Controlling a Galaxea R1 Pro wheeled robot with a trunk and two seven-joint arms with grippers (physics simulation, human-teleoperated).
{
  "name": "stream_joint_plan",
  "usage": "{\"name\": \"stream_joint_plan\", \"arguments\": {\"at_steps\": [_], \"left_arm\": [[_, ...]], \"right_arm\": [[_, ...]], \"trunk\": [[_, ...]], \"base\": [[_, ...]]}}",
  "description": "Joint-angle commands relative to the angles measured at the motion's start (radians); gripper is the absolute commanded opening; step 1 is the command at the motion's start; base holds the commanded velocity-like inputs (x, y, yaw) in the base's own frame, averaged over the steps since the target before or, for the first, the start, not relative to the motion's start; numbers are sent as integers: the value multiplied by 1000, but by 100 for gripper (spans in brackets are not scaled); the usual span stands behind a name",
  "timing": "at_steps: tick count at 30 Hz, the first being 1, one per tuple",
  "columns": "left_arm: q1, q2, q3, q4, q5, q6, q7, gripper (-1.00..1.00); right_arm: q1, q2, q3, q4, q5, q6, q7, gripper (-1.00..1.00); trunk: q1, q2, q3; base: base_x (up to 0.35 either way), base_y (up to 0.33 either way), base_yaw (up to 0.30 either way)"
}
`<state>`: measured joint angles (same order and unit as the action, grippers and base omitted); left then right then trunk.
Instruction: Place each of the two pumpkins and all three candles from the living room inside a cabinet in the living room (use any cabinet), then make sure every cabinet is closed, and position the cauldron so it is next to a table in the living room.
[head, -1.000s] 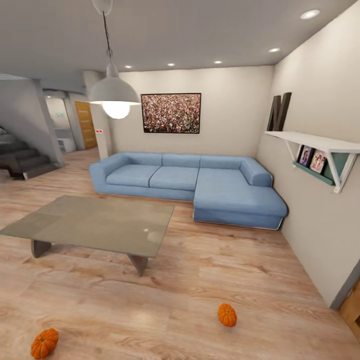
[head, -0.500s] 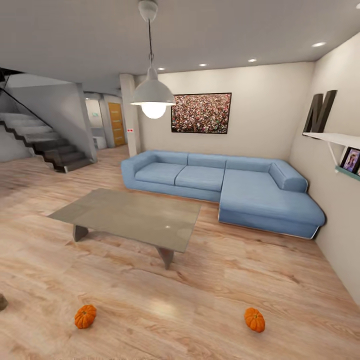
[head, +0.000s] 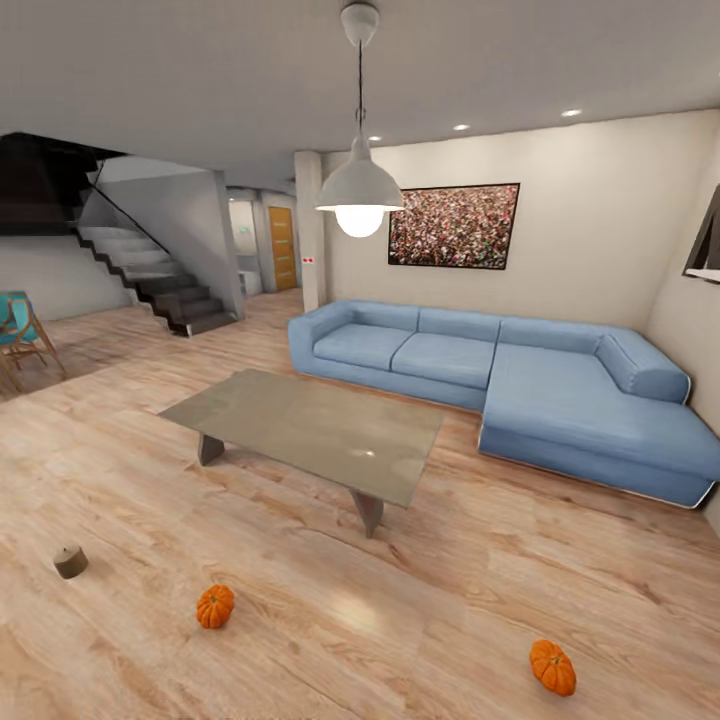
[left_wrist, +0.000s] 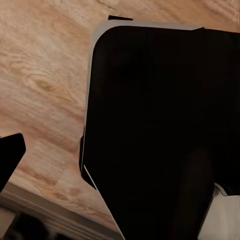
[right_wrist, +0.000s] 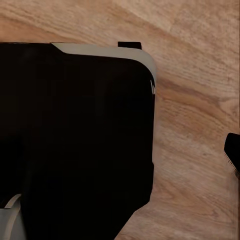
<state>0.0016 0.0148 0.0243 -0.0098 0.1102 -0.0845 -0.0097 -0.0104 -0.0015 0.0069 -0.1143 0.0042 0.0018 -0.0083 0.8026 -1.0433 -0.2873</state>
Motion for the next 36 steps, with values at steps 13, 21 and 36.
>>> {"name": "stream_joint_plan", "arguments": {"at_steps": [13,21,36], "left_arm": [[0,-1,1,-1,9,-2,-1,100],[0,-2,2,-1,9,-2,-1,100],[0,0,0,2,62,-1,0,100]], "right_arm": [[0,0,1,-1,0,0,-1,100],[0,0,1,-1,0,0,-1,100],[0,0,1,-1,0,0,-1,100]], "trunk": [[0,-1,-1],[0,-1,-1],[0,-1,-1]], "base": [[0,0,293],[0,0,293],[0,0,293]]}}
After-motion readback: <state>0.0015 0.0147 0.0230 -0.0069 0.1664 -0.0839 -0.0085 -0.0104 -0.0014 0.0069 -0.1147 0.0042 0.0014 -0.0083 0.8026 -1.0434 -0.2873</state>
